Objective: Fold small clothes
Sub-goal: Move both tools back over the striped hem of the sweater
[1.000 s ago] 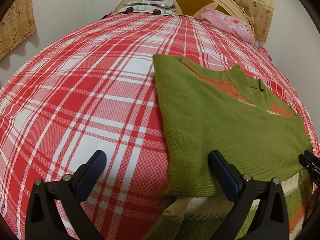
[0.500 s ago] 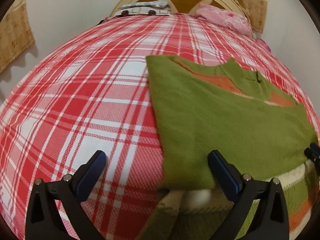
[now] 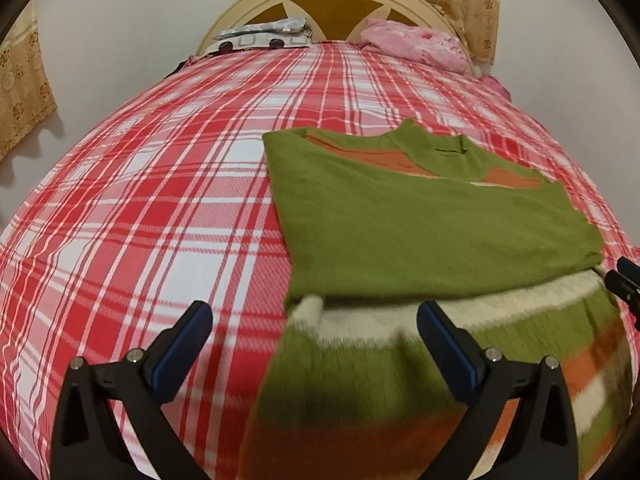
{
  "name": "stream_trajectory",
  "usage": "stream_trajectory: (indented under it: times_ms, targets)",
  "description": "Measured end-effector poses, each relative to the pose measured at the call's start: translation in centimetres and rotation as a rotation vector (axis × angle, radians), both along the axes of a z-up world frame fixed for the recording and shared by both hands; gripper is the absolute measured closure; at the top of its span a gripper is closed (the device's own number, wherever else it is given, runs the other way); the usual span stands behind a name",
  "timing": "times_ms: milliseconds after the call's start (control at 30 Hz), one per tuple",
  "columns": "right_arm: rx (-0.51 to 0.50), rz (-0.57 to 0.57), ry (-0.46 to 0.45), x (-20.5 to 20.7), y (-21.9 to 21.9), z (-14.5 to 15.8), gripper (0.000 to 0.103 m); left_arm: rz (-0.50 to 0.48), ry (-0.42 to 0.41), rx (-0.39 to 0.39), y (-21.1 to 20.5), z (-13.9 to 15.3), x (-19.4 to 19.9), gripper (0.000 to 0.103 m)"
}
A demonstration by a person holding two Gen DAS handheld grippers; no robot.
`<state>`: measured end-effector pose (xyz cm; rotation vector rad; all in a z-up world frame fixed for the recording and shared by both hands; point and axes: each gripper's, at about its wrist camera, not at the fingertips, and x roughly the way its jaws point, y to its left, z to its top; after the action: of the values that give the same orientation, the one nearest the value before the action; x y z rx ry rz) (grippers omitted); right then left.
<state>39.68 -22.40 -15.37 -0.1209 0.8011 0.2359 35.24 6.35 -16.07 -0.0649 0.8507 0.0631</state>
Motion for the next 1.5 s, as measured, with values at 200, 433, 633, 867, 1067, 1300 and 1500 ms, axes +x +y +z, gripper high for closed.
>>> stream_trajectory:
  times_ms: [200,433,633,867,1067,1300,1500]
  targets:
    - [0.017,0.024,-0.020,-3.1,0.6,1.0,0.037,-0.015,-0.020,-0.011,-0.1,1.0,-3.2,0.000]
    - [0.025,0.056,-0.028,-7.3,1.4,1.2,0.037,-0.032,-0.045,-0.028,-0.1,1.8,-7.5,0.000]
    - [0.001,0.066,-0.025,-10.2,1.8,0.8,0.036,-0.045,-0.058,-0.031,-0.2,2.1,-10.6,0.000]
    - [0.019,0.059,0.013,-13.1,1.3,-0.6,0.036,-0.057,-0.051,-0.045,-0.3,2.0,-13.6,0.000]
    - [0.036,0.024,0.036,-15.5,0.1,-1.7,0.036,-0.053,-0.042,-0.067,-0.2,1.5,-16.1,0.000]
    - [0.051,0.000,0.034,-17.9,-0.9,-1.7,0.036,-0.057,-0.041,-0.058,-0.5,1.0,-19.1,0.000]
    - [0.045,0.007,0.032,-20.0,-0.9,-1.8,0.036,-0.054,-0.033,-0.071,-0.5,0.7,-20.9,0.000]
